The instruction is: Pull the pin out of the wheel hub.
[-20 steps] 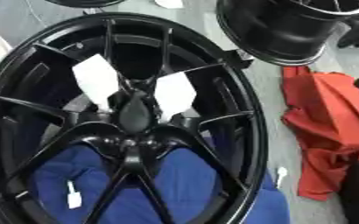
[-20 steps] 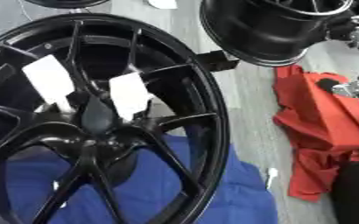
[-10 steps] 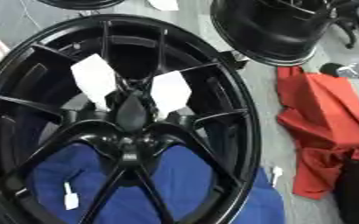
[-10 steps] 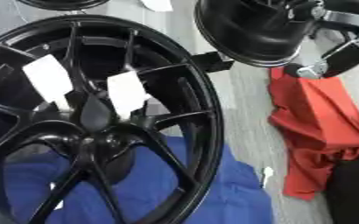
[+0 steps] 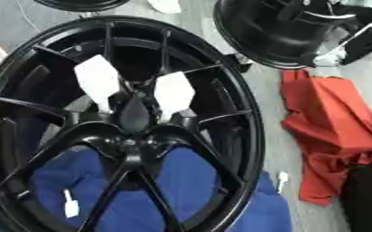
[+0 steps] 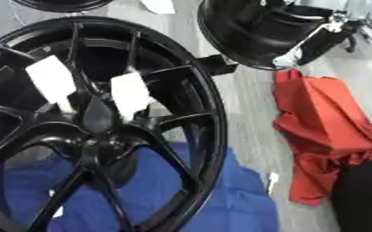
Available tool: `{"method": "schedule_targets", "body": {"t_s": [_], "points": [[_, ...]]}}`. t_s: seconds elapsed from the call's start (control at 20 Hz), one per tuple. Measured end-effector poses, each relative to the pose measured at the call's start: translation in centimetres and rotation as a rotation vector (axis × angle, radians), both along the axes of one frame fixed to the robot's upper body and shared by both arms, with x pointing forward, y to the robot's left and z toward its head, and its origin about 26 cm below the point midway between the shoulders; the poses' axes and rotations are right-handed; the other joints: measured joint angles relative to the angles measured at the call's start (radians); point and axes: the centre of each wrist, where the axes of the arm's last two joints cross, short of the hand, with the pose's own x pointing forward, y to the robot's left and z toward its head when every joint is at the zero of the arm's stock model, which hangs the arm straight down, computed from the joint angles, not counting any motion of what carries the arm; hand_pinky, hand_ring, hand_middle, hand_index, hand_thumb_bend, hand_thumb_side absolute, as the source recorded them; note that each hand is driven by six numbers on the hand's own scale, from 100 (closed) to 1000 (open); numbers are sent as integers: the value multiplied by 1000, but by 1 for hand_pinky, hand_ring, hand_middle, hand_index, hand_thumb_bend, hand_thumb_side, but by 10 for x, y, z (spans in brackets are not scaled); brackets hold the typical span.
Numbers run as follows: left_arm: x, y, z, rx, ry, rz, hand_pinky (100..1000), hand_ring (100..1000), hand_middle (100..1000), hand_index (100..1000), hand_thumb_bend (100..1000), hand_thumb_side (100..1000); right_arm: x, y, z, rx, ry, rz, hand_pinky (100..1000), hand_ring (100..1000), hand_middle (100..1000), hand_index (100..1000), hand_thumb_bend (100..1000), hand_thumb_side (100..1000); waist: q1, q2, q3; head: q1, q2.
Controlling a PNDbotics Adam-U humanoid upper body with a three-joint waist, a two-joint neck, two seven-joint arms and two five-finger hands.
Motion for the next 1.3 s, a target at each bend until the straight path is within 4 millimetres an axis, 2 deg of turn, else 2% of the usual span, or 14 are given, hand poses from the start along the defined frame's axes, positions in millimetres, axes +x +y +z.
{"method": "schedule_targets", "body": {"t_s": [0.45,0.65,0.95,1.3], "points": [[0,1,1,-9,13,5,722,626,637,800,100,620,20,35,4,-12,68,96,820,785,817,880,396,100,-1,-9,20,-16,8],[-1,3,-2,-11,25,14,722,626,637,800,100,619,24,51,4,-21,83,128,817,783,816,879,407,100,3,-31,23,-19,8],[-4,8,-16,-8,74,41,723,624,635,801,100,615,30,82,1,-43,109,172,816,790,819,878,430,100,43,-67,19,-6,4],[-8,12,-28,8,111,73,724,622,631,801,100,612,30,103,-12,-47,135,169,799,776,815,875,431,100,62,-75,0,45,-39]]}}
